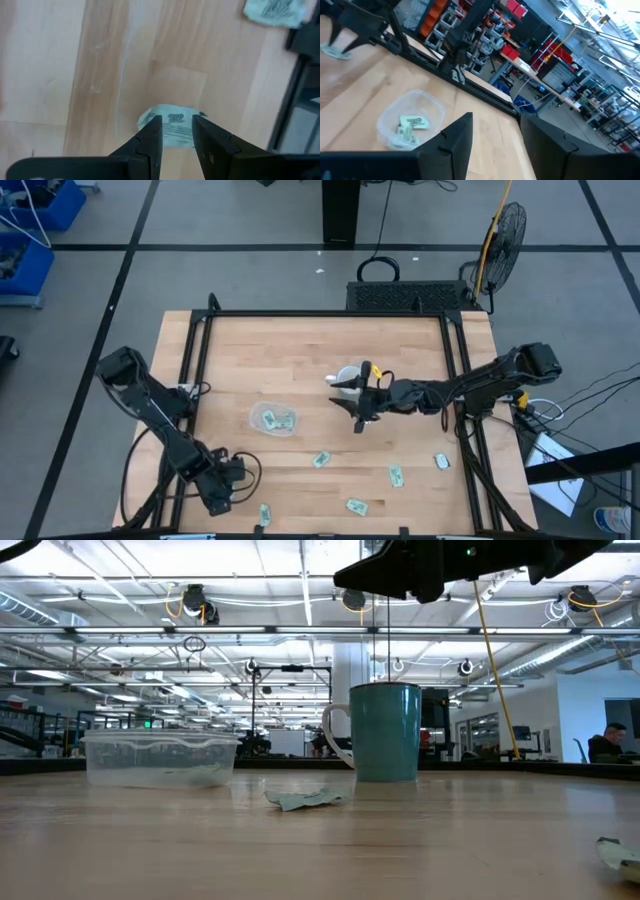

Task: Pick and place Stevia / Truvia into bins
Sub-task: Put the green stevia packet into the transparent bin

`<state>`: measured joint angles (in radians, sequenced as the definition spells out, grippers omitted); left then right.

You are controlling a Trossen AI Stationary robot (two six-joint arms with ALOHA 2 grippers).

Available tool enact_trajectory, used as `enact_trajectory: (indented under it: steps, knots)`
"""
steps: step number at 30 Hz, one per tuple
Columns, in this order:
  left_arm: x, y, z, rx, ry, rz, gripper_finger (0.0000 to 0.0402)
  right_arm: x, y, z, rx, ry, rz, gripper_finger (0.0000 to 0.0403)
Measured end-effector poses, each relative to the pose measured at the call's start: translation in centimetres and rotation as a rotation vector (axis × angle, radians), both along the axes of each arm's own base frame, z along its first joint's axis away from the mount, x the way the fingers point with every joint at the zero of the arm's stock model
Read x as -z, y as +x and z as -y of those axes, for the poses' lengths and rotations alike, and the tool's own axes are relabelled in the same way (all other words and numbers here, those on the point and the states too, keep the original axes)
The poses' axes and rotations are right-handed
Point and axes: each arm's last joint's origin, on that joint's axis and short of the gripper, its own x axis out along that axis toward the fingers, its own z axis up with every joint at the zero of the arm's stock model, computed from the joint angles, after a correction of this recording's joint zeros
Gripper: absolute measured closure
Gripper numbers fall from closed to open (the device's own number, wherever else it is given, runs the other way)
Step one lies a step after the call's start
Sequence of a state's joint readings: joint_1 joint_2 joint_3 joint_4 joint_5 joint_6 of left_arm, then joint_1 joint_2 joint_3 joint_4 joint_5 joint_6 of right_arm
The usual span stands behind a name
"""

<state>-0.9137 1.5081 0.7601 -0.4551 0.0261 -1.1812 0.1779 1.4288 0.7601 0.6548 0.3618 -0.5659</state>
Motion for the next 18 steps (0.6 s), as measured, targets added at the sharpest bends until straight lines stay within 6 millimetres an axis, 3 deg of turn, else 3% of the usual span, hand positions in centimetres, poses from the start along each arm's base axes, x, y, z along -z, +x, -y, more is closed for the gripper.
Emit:
enact_trajectory:
  steps: [13,18]
  knots:
    - [-0.01,-0.53,-1.05,-0.047,0.097,-0.042,0.0291,0.19,0.09,0.84,0.028,0.004,-0.018,0.0241]
    - [-0.02,-0.69,-0.93,-0.046,0.109,-0.025,0.0291,0.23,0.09,0.84,0.038,0.093,-0.004,0.0241]
